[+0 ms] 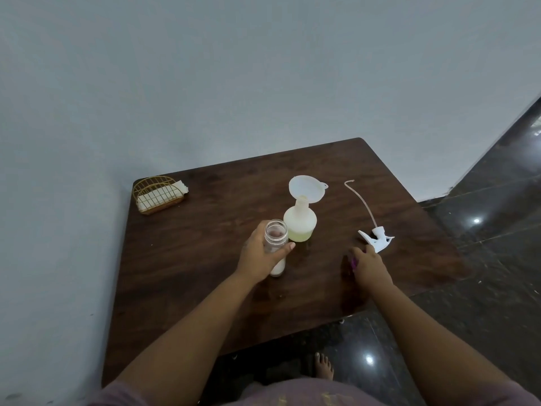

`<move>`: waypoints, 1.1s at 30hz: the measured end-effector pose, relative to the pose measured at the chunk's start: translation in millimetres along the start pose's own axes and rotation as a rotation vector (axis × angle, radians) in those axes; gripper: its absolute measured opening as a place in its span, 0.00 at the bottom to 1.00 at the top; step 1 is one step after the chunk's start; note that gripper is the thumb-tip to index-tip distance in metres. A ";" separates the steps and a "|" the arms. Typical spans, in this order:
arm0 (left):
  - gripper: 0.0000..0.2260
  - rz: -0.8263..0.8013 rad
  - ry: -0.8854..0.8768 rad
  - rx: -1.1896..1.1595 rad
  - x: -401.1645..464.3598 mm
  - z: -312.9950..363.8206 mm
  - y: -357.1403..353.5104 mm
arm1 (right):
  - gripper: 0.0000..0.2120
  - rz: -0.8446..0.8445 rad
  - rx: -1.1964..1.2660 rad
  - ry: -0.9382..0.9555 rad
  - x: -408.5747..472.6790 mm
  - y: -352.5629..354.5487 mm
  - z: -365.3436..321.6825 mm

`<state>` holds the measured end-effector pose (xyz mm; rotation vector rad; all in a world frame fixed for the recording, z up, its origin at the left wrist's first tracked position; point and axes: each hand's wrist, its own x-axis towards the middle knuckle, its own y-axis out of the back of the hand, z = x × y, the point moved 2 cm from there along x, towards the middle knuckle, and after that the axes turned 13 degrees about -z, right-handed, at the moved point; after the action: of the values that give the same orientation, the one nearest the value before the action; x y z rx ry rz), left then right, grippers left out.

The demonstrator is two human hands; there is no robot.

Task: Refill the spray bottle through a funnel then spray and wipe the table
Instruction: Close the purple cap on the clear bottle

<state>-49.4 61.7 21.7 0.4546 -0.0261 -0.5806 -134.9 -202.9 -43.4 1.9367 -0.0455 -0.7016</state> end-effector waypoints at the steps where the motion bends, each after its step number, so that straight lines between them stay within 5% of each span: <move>1: 0.22 0.009 -0.007 0.012 -0.6 -0.1 1.7 | 0.14 0.001 0.004 -0.016 -2.5 -1.6 -1.3; 7: 0.20 0.030 0.001 0.015 -7.7 -3.1 11.7 | 0.25 -0.100 0.100 -0.088 -16.3 4.8 -34.7; 12: 0.21 -0.005 0.008 -0.003 -8.2 -0.6 14.2 | 0.22 -0.148 0.628 0.250 -42.9 43.8 -114.7; 17: 0.22 0.016 -0.010 -0.035 -7.2 -0.4 14.5 | 0.19 0.177 0.832 0.510 -70.6 67.8 -160.2; 23: 0.26 -0.045 0.051 0.001 -6.5 2.4 15.9 | 0.20 0.188 0.335 0.841 -78.4 50.7 -187.7; 33: 0.23 -0.091 0.169 0.041 -3.0 -1.1 15.7 | 0.18 0.199 -0.411 0.669 -70.0 43.9 -221.0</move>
<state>-43.5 75.4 27.7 0.5450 0.1445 -0.6301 -72.7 -19.4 91.4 1.6486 0.2947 0.0902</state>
